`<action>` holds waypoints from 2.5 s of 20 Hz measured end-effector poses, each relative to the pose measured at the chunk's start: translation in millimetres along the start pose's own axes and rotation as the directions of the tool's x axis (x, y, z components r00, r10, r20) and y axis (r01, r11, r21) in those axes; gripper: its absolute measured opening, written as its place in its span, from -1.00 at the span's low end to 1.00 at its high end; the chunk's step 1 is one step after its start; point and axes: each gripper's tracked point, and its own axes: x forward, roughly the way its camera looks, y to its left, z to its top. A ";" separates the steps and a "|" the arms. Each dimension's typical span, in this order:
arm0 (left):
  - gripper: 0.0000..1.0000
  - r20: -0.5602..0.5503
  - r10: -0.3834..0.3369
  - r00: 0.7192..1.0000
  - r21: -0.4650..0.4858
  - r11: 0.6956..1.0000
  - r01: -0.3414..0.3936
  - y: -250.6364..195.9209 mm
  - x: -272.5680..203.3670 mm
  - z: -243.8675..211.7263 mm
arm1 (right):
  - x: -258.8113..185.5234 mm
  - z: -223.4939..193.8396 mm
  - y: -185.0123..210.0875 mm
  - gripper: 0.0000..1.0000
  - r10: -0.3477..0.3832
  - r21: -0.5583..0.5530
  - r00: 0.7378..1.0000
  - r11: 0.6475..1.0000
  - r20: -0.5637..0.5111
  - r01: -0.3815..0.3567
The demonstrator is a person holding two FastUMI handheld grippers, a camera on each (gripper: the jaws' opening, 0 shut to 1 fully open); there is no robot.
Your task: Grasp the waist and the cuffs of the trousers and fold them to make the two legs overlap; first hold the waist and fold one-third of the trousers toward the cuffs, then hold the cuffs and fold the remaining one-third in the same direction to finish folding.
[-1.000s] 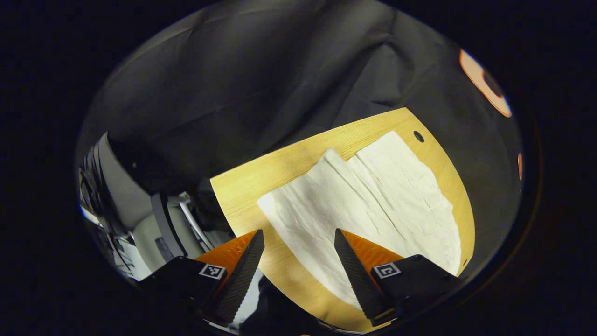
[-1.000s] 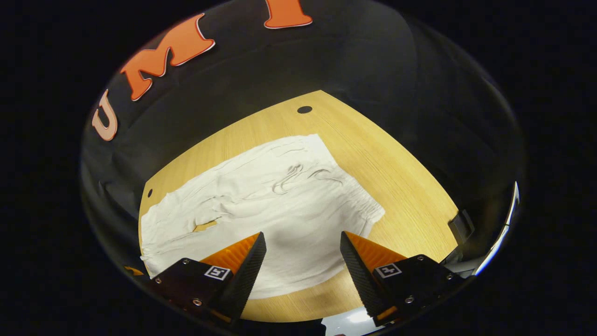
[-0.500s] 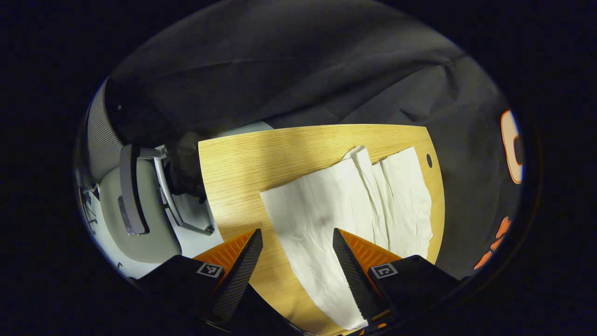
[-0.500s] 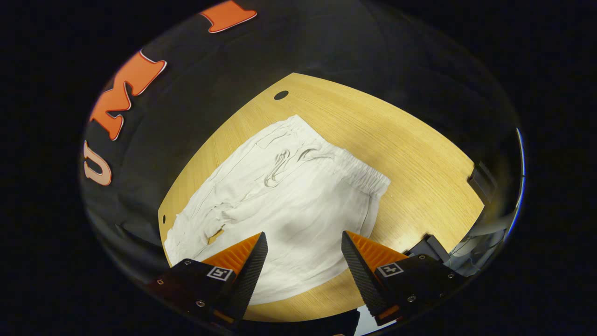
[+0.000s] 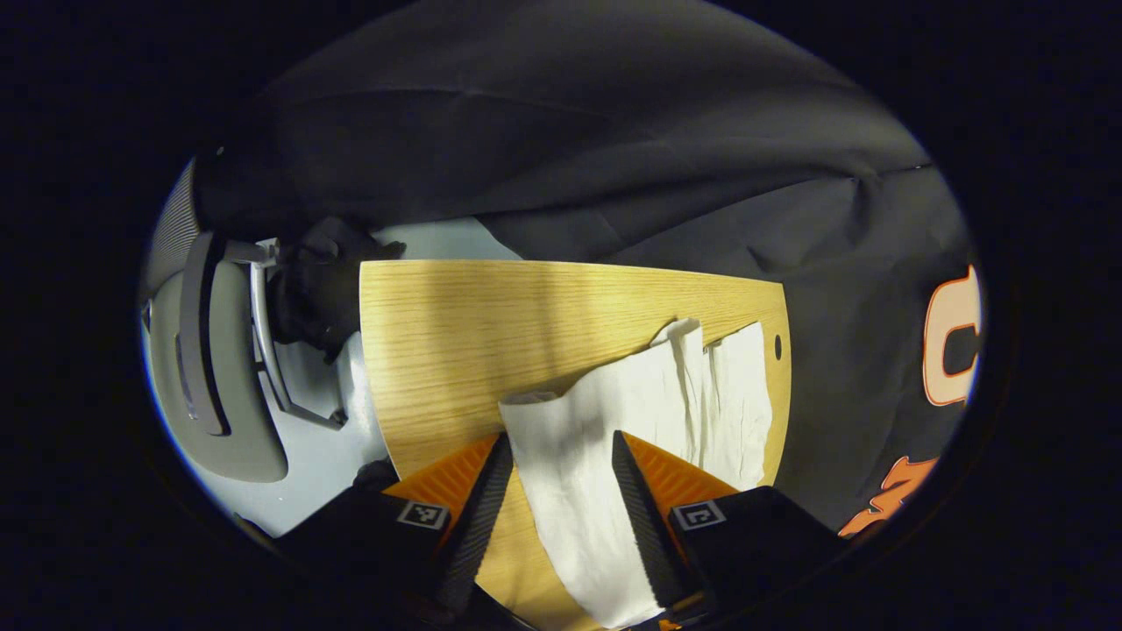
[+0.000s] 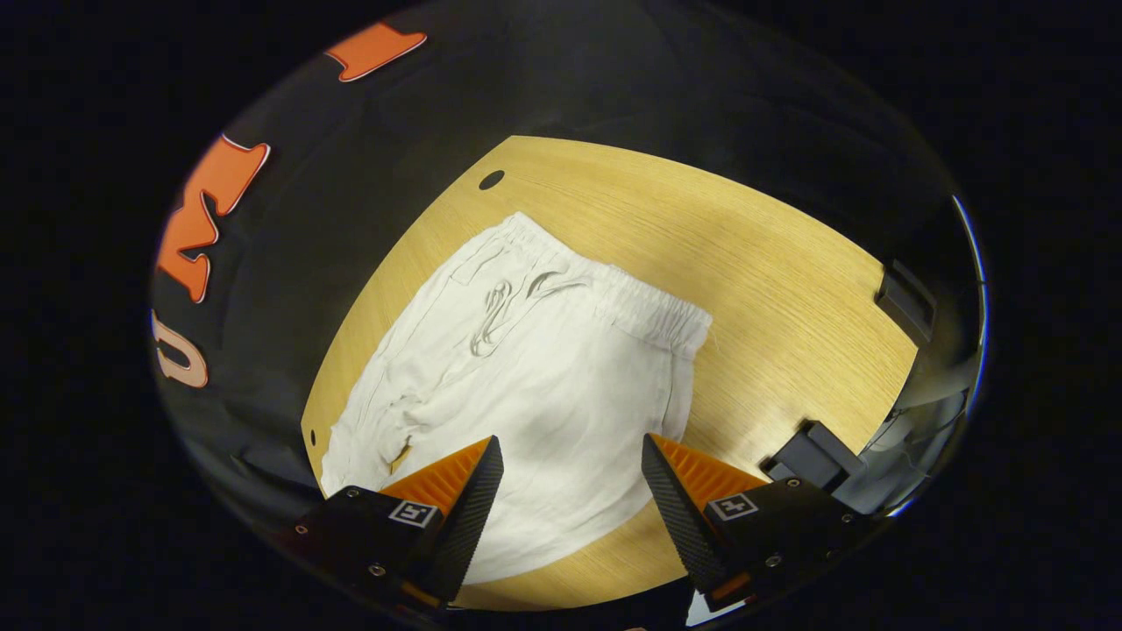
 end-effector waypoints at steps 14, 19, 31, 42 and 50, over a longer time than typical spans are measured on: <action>-0.86 0.037 -0.007 0.999 0.201 0.980 -0.001 -22.2 28.7 1.6 | 10.0 5.0 -46.8 0.92 -0.051 0.118 0.998 0.992 0.023 0.048; -0.91 0.059 -0.005 0.998 0.249 0.968 -0.010 -32.5 28.4 4.2 | 26.9 21.3 -57.2 0.92 -0.077 0.177 0.996 0.982 0.046 0.068; -0.91 0.074 -0.054 0.996 0.331 0.943 0.027 -70.4 7.5 10.2 | 61.9 40.5 -70.8 -0.26 -0.133 0.251 0.991 0.961 0.034 0.120; -0.91 0.090 -0.130 0.987 0.337 0.937 0.093 -104.8 -27.4 20.4 | 36.1 66.1 -45.1 -0.92 -0.003 0.335 0.998 0.942 0.060 -0.017; -0.92 0.084 -0.163 0.983 0.449 0.887 0.108 -152.0 -46.1 3.8 | 22.1 72.0 -26.9 -0.92 0.032 0.268 0.999 0.963 0.020 -0.036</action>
